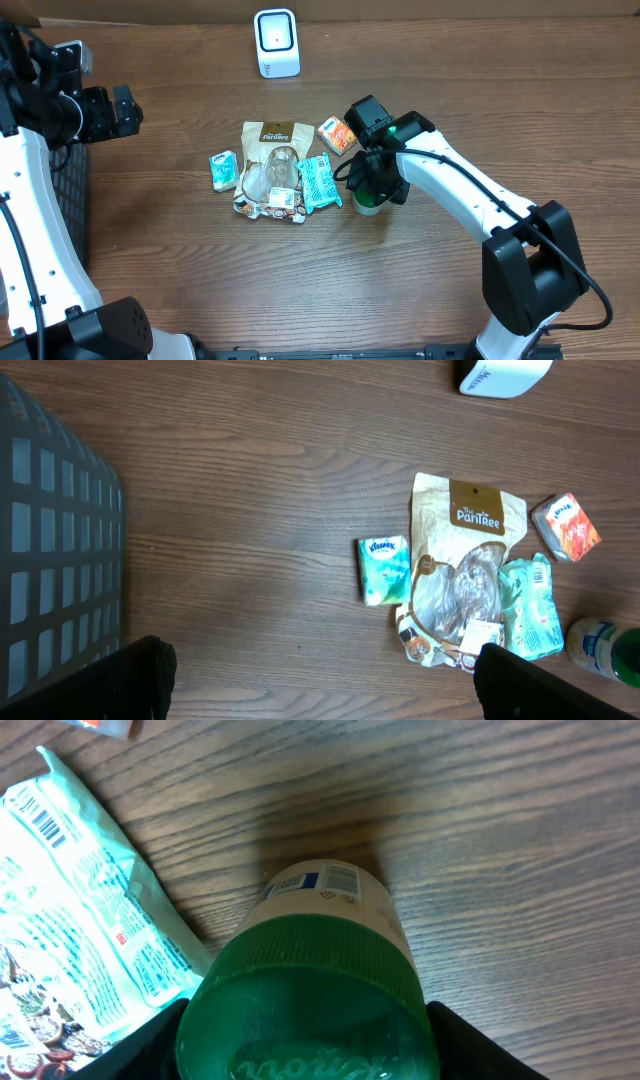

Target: Scan the item barcode

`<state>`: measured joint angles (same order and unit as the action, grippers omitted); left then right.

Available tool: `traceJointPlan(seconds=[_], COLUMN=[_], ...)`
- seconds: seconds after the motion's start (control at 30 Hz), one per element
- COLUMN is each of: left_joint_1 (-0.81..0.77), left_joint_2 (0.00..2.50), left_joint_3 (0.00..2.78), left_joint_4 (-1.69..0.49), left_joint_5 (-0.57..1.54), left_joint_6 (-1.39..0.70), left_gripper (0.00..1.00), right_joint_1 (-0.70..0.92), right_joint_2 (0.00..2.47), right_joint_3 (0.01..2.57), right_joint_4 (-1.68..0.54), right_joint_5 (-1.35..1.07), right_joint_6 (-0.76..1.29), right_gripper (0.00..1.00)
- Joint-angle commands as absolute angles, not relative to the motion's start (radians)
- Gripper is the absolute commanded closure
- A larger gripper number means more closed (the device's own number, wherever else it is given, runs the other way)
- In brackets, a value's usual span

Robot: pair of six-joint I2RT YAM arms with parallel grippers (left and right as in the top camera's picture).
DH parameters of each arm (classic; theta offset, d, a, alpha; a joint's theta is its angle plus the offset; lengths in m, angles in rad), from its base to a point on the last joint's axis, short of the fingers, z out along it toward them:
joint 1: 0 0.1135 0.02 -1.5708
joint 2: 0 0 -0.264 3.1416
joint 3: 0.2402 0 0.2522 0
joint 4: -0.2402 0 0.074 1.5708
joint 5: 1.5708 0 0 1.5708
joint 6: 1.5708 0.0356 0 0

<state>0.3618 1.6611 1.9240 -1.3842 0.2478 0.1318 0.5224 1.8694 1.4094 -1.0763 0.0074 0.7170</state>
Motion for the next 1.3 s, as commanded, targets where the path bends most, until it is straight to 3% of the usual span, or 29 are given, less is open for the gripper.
traceJointPlan(seconds=[0.0,0.4,0.53,0.63,0.83,0.97,1.03,1.07,1.27], left_joint_1=[0.360,0.360,0.360,0.360,0.360,0.360,0.360,0.360,0.360], left_joint_2=[1.665,1.665,1.665,1.665,1.665,1.665,1.665,1.665,1.665], left_joint_3=[1.932,1.932,1.932,1.932,1.932,1.932,1.932,1.932,1.932], left_joint_4=[-1.383,-1.383,-1.383,-1.383,-1.383,-1.383,-1.383,-1.383,-1.383], left_joint_5=[0.255,0.255,0.255,0.255,0.255,0.255,0.255,0.255,0.255], left_joint_6=[0.150,0.150,0.150,0.150,0.150,0.150,0.150,0.150,0.150], left_gripper=[0.01,0.00,0.00,0.01,0.00,0.00,0.01,0.00,0.00], right_joint_1=[0.522,0.522,0.521,0.522,0.521,0.521,0.520,0.519,0.500], right_joint_2=[1.861,1.861,1.861,1.861,1.861,1.861,1.861,1.861,1.861], right_joint_3=[1.406,1.406,1.406,1.406,1.419,1.486,1.537,1.561,1.633], right_joint_4=[-1.062,-1.003,-0.974,-0.962,-0.953,-1.005,-1.045,-1.060,-1.087], right_joint_5=[0.016,0.017,0.017,0.036,0.104,0.036,-0.027,-0.054,-0.089], right_joint_6=[0.559,-0.101,-0.407,-0.502,-0.530,-0.470,-0.441,-0.417,-0.106], right_gripper=[0.44,0.45,0.45,0.45,0.37,0.20,0.04,0.00,0.00])
